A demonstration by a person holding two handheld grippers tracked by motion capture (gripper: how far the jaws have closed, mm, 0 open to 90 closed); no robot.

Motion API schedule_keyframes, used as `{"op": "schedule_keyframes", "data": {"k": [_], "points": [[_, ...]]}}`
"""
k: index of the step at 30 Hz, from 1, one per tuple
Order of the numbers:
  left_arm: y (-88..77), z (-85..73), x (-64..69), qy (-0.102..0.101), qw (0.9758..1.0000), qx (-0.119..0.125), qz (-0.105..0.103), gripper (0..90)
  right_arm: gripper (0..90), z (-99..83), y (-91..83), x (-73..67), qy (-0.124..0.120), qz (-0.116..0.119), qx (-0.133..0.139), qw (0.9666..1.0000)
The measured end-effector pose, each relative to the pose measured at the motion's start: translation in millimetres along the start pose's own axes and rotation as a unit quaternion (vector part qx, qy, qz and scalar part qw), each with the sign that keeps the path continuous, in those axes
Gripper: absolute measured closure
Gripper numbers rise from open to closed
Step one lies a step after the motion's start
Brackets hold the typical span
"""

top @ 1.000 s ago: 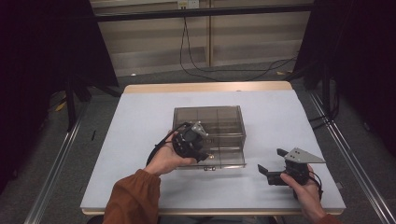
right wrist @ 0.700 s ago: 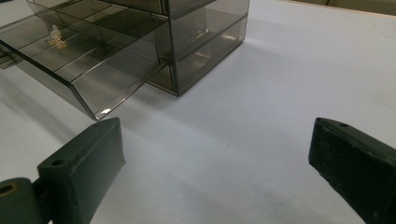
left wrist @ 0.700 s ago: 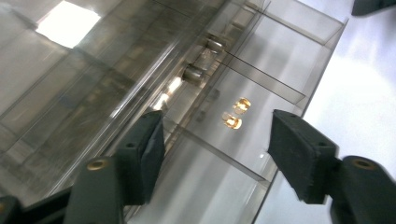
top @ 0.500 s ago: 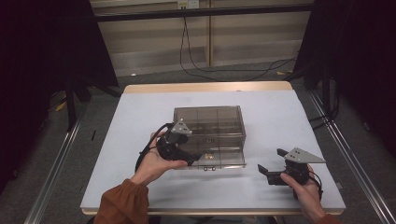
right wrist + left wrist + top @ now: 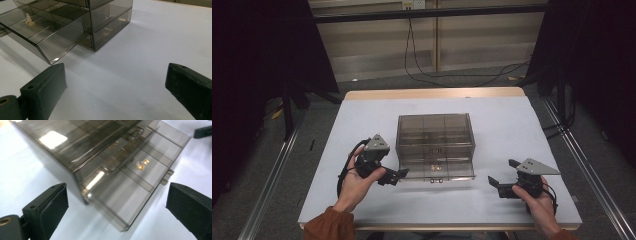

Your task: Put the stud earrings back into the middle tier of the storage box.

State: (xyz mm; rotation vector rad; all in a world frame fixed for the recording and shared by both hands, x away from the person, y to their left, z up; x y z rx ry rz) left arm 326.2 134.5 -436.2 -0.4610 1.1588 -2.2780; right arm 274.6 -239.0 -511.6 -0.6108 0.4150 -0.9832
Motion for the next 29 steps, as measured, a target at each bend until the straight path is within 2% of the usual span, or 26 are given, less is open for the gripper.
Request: {"op": "schedule_keyframes", "data": {"k": [3, 6, 7, 9, 13, 15, 17, 19, 22, 25, 29], "points": [[-5.9, -11.6, -5.3, -0.003, 0.9998, 0.012, 0.015, 3.8, 2.7, 0.0, -0.1, 0.4, 0.001, -0.001, 0.001, 1.0], [-9.8, -20.8, -9.6, -0.01, 0.9995, 0.026, 0.015, 3.8, 2.7, 0.0, -0.1, 0.7, 0.002, -0.001, 0.001, 1.0], [-13.3, -30.3, -17.3, -0.029, 0.9982, 0.04, 0.033, 3.8, 2.7, 0.0, -0.2, 0.7, 0.001, -0.001, 0.001, 1.0], [-16.4, -40.2, -25.3, -0.043, 0.9965, 0.048, 0.054, 3.6, 2.7, 0.0, -0.4, 0.6, 0.002, -0.002, 0.002, 1.0], [-20.8, -61.7, -34.3, -0.072, 0.9941, 0.05, 0.065, 3.6, 2.7, 0.3, -0.5, 0.8, 0.002, -0.002, 0.004, 1.0], [-23.0, -72.6, -38.1, -0.087, 0.993, 0.055, 0.058, 3.6, 2.7, 0.2, -0.5, 1.0, 0.003, -0.001, 0.003, 1.0], [-25.4, -82.2, -42.6, -0.113, 0.9893, 0.072, 0.057, 3.4, 2.7, 0.1, -0.4, 1.2, 0.004, -0.001, 0.003, 1.0], [-26.7, -91.7, -45.7, -0.126, 0.9868, 0.076, 0.068, 3.3, 2.7, 0.1, -0.7, 1.5, 0.005, -0.002, 0.004, 1.0], [-26.9, -105.5, -43.4, -0.135, 0.9852, 0.083, 0.065, 3.3, 2.7, 0.1, -1.1, 1.5, 0.006, -0.004, 0.004, 1.0], [-27.0, -115.9, -39.8, -0.148, 0.9836, 0.09, 0.048, 3.3, 2.7, 0.1, -1.2, 1.6, 0.006, -0.003, 0.005, 1.0], [-29.4, -114.4, -39.3, -0.146, 0.9827, 0.098, 0.059, 3.1, 2.7, 0.2, -1.0, 1.5, 0.008, -0.001, 0.005, 1.0]]}}
Point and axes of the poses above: each handheld gripper's, and its own axes: y roughly forward along the jaws, z roughly out of its top, x roughly to its right, the point moved 6 cm from there along y, roughly forward along the jaws, and after that the axes turned 13 degrees about -x, right-handed, at the moved point
